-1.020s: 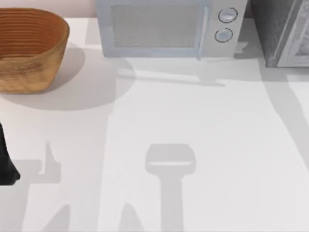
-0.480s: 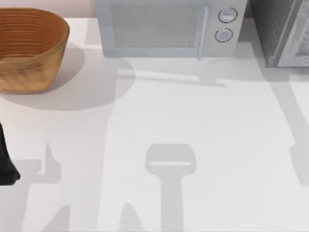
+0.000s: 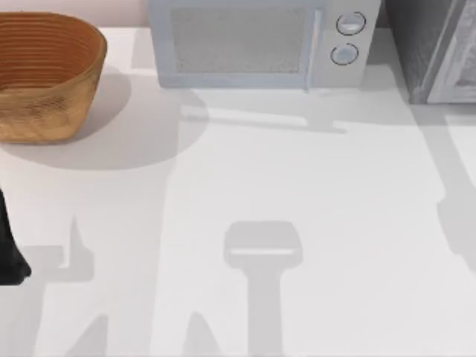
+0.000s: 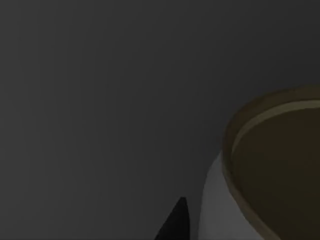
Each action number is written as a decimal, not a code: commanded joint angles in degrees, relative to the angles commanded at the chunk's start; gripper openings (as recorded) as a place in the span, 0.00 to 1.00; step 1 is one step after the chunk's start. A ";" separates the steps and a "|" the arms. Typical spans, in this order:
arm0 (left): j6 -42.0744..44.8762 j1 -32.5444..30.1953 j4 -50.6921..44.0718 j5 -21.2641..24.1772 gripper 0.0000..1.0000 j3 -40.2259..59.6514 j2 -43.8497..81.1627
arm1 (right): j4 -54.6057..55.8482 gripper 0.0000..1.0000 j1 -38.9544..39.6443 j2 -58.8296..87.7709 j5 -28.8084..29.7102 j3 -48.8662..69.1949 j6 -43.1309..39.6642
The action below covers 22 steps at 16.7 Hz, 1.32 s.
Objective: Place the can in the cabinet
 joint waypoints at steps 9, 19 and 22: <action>0.00 0.00 0.00 0.00 1.00 0.00 0.00 | 0.00 0.45 0.00 0.00 0.00 0.00 0.00; 0.00 0.00 0.00 0.00 1.00 0.00 0.00 | 0.00 1.00 0.00 0.00 0.00 0.00 0.00; 0.00 0.00 0.00 0.00 1.00 0.00 0.00 | 0.00 1.00 0.00 0.00 0.00 0.00 0.00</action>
